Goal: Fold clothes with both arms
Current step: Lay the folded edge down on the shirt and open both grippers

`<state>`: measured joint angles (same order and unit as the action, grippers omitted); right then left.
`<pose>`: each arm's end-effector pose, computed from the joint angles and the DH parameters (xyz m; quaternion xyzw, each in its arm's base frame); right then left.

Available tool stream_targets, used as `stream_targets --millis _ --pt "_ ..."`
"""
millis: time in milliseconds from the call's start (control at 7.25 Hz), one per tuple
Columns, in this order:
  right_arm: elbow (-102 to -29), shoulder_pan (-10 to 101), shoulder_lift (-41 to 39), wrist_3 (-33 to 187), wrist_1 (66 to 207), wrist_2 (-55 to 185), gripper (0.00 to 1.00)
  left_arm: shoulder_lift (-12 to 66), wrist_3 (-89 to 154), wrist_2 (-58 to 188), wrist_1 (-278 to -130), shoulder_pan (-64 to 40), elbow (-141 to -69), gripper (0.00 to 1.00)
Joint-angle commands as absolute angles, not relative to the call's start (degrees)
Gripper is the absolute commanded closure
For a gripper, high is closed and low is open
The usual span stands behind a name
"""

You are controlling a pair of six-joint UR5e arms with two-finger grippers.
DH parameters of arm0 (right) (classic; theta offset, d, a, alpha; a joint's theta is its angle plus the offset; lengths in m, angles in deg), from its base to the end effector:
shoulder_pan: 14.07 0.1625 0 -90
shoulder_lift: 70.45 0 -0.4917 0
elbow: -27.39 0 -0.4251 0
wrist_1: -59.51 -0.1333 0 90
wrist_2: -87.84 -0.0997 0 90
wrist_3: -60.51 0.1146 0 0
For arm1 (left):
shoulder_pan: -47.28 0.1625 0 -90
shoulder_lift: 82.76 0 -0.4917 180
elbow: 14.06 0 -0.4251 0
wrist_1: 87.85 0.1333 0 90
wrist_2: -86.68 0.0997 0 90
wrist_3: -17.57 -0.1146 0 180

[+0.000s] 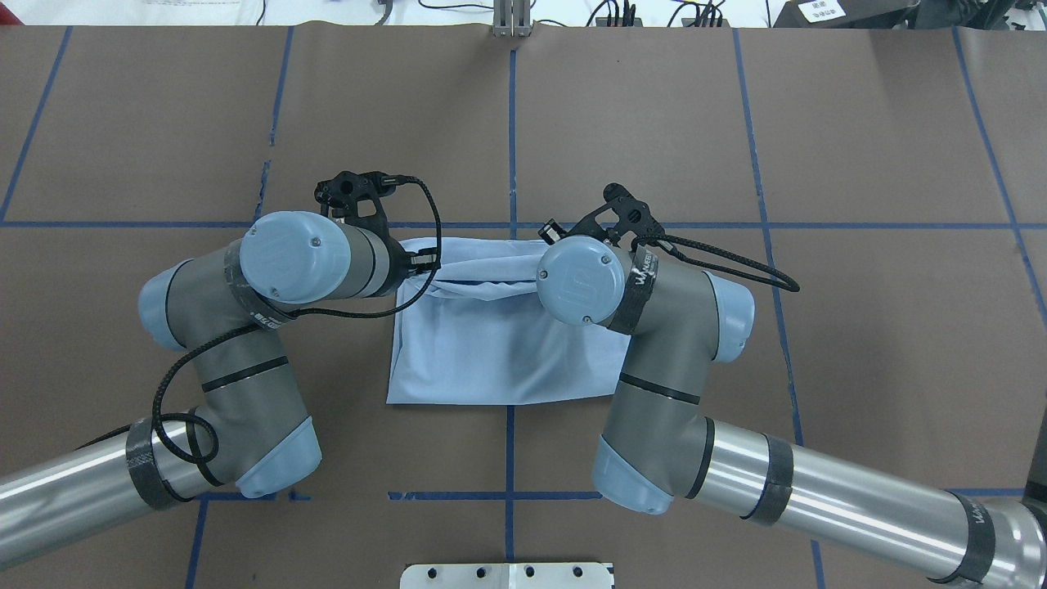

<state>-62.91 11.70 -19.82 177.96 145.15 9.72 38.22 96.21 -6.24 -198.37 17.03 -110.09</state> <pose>-0.6421 -0.4842 0.2826 0.0905 -0.3742 0.4477 0.8071 0.5773 -0.4842 0.3055 0.1500 0.4576 -0.1317 0.8664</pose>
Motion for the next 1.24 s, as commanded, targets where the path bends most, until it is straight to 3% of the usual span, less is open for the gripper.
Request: stream_targets --millis 0,414,828,1104 --pt "-62.7 13.95 -20.44 172.76 145.2 8.57 0.0 38.09 89.61 -6.57 -200.52 16.35 -110.3 0.01" --pt "-64.37 12.06 -20.88 155.56 144.51 3.81 0.0 37.47 77.44 -18.25 -200.53 7.22 -110.66 0.0" --pt "-62.97 6.33 -21.32 142.39 144.5 6.71 0.0 37.47 77.68 -18.26 -200.61 6.68 -110.66 0.0" --pt "-60.17 8.32 -21.41 137.26 144.5 6.8 0.0 37.47 77.95 -18.26 -200.61 6.68 -110.74 0.0"
